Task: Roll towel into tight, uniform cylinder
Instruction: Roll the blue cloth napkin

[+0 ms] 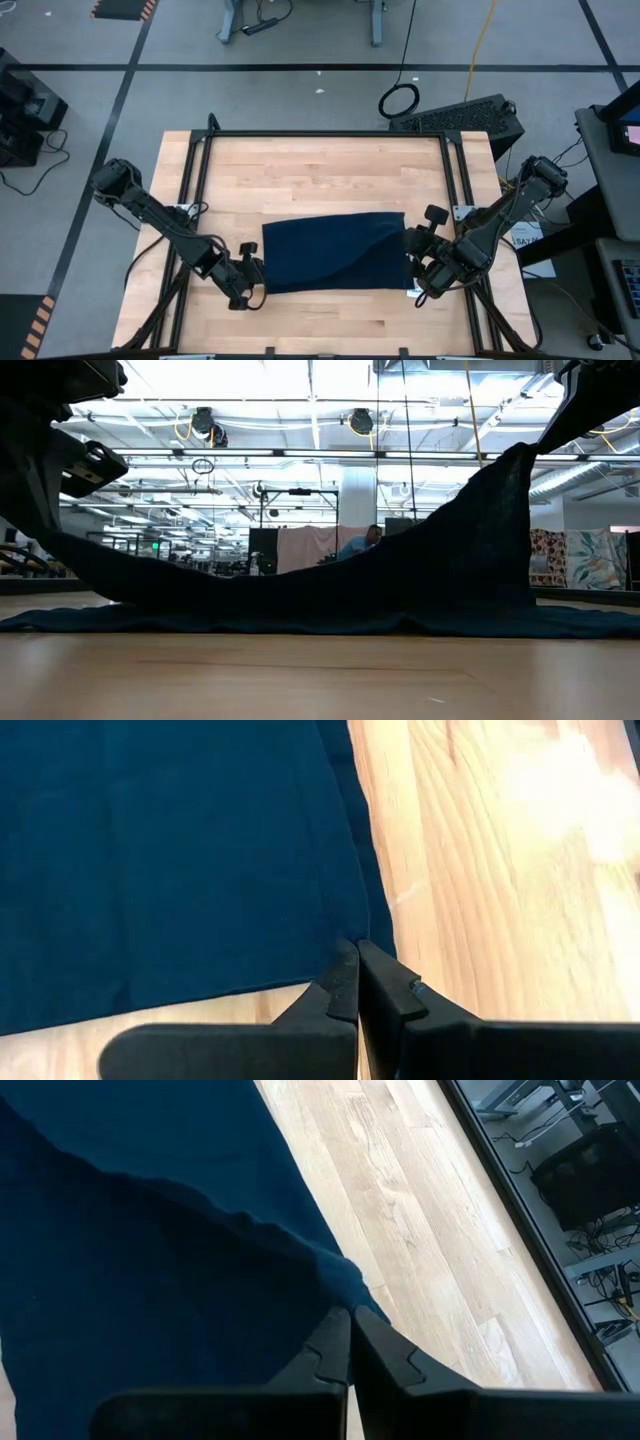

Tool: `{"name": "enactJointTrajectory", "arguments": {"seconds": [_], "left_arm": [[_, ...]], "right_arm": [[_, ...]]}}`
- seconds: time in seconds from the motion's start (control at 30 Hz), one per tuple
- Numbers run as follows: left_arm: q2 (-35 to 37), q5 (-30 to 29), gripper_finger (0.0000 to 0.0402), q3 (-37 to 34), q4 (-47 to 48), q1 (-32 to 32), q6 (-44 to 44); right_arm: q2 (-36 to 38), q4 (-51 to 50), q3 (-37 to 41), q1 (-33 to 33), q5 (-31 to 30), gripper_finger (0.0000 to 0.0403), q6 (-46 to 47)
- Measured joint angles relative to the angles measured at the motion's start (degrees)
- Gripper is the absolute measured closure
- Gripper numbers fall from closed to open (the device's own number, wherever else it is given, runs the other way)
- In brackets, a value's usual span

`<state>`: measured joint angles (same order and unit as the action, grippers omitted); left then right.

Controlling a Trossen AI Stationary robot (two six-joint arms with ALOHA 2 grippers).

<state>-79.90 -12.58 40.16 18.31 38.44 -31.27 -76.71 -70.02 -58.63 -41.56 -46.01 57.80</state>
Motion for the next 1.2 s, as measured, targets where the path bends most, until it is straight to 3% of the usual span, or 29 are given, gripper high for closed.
{"name": "enactJointTrajectory", "arguments": {"seconds": [0.73, 1.2], "left_arm": [[0.0, 3.1, 0.0398, 0.0, -4.0, 0.1, -1.4], [0.0, 5.0, 0.0289, 0.0, -5.5, 0.2, -4.1]], "right_arm": [[0.0, 0.0, 0.0, 0.0, 1.3, 0.0403, 0.0], [0.0, 0.0, 0.0, 0.0, 1.3, 0.0403, 0.0]]}}
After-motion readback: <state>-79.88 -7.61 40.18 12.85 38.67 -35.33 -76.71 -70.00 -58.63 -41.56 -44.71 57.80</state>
